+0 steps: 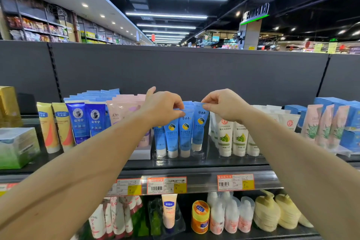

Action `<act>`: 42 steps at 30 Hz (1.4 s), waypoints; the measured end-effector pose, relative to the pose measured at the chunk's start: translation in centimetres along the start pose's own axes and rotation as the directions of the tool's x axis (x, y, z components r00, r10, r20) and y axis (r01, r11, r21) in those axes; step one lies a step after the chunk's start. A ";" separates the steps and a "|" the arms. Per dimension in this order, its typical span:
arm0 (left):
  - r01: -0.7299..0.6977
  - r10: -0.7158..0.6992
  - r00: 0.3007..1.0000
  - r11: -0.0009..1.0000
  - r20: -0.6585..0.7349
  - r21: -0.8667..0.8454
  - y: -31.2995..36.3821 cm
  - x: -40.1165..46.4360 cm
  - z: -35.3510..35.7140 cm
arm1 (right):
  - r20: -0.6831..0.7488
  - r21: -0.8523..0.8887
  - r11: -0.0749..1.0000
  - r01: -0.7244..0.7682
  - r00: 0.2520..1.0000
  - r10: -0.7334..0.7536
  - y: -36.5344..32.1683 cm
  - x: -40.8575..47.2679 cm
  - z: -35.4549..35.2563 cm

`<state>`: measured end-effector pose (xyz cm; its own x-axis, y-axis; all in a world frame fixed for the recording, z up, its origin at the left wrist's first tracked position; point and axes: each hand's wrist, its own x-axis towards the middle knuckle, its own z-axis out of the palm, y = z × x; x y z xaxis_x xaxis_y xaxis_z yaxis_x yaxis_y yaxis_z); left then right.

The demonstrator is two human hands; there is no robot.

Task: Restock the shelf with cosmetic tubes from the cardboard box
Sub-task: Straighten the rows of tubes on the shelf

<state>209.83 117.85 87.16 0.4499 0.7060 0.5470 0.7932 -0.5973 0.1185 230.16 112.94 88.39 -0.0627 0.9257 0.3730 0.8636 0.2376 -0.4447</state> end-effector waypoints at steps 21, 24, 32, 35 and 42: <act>0.022 -0.022 1.000 1.000 0.004 0.001 0.0 -0.1 -0.2 | 0.109 -0.040 0.999 0.020 0.994 -0.015 0.1 -0.1 -0.2; 0.003 -0.003 1.000 1.000 0.013 -0.010 0.4 0.0 -0.3 | 0.096 -0.031 1.000 0.002 0.995 0.001 0.4 -0.3 -0.2; -0.057 0.057 0.998 0.998 -0.004 -0.028 1.7 0.9 -0.2 | -0.387 0.183 0.983 0.004 0.919 0.068 0.7 -3.4 -0.1; -0.090 0.090 0.995 0.996 0.031 -0.013 2.6 1.4 -0.1 | -0.390 0.209 0.977 -0.032 0.914 0.113 1.0 -4.8 1.1; -0.106 0.106 0.992 0.994 0.069 0.007 4.0 1.7 0.8 | -0.078 0.302 0.941 -0.152 0.980 0.183 1.3 -6.2 4.9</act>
<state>214.14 116.94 87.91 0.5583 0.6635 0.4981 0.7437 -0.6663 0.0540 229.17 108.93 81.50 0.1359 0.9279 0.3472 0.6709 0.1717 -0.7214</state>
